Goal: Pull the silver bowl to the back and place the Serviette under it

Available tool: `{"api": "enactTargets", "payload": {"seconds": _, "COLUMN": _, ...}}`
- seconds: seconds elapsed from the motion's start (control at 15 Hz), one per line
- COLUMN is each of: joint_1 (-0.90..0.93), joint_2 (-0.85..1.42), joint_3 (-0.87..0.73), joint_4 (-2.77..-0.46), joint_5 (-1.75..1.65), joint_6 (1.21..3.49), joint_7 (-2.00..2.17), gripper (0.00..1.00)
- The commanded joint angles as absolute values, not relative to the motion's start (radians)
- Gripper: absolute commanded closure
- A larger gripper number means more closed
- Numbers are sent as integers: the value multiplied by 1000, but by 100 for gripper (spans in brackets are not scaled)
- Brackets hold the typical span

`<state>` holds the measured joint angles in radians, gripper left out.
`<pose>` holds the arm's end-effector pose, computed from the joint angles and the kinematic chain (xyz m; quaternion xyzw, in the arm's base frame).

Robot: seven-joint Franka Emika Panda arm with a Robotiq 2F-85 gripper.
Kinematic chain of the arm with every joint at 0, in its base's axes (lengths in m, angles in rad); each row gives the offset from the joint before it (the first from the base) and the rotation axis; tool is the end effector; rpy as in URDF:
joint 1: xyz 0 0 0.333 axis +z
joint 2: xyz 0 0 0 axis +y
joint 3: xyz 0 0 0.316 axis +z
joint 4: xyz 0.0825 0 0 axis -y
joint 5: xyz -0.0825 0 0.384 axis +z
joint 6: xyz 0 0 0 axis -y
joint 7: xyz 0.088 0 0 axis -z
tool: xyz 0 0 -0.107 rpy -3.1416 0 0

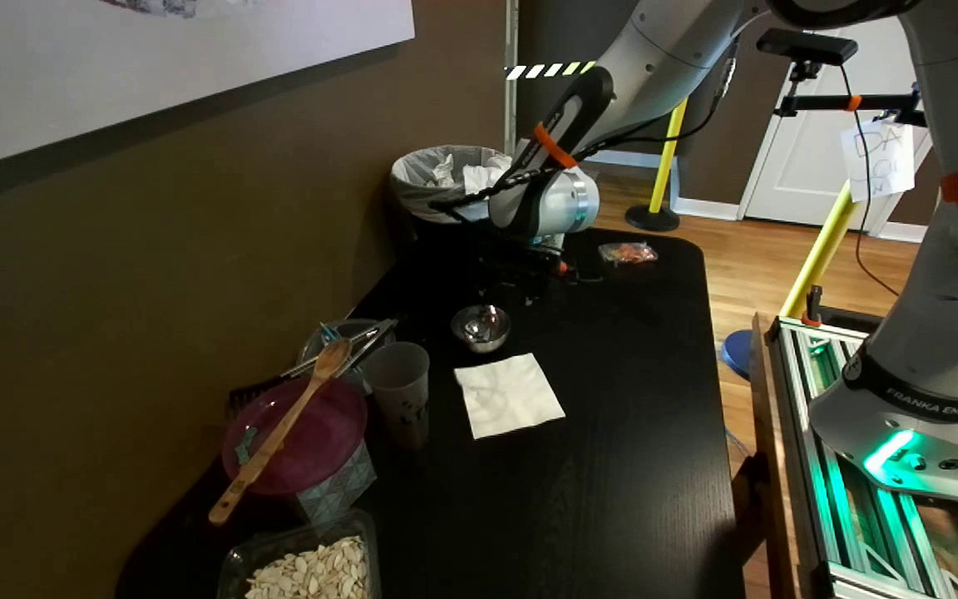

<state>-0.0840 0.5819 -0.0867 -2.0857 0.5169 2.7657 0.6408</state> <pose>0.5729 -0.1206 0.1495 -0.8021 0.5891 -0.0324 0.0930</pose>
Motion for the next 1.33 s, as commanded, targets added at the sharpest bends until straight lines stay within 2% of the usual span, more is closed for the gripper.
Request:
{"api": "enactTargets", "payload": {"seconds": 0.0, "joint_1": -37, "joint_2": 653, "joint_3": -111, "joint_4": -2047, "joint_5": 521, "joint_6": 2806, "joint_7": 774, "gripper": 47}}
{"api": "enactTargets", "payload": {"seconds": 0.2, "joint_1": -14, "joint_2": 677, "joint_3": -130, "joint_4": -2036, "joint_5": 493, "joint_6": 2800, "joint_7": 843, "gripper": 72}}
{"api": "enactTargets", "payload": {"seconds": 0.47, "joint_1": 0, "joint_2": 644, "joint_3": -139, "joint_4": -2060, "joint_5": 462, "joint_6": 2794, "joint_7": 858, "gripper": 99}}
{"api": "enactTargets", "payload": {"seconds": 1.27, "joint_1": -18, "joint_2": 454, "joint_3": -67, "joint_4": -2223, "joint_5": 325, "joint_6": 2737, "joint_7": 452, "gripper": 99}}
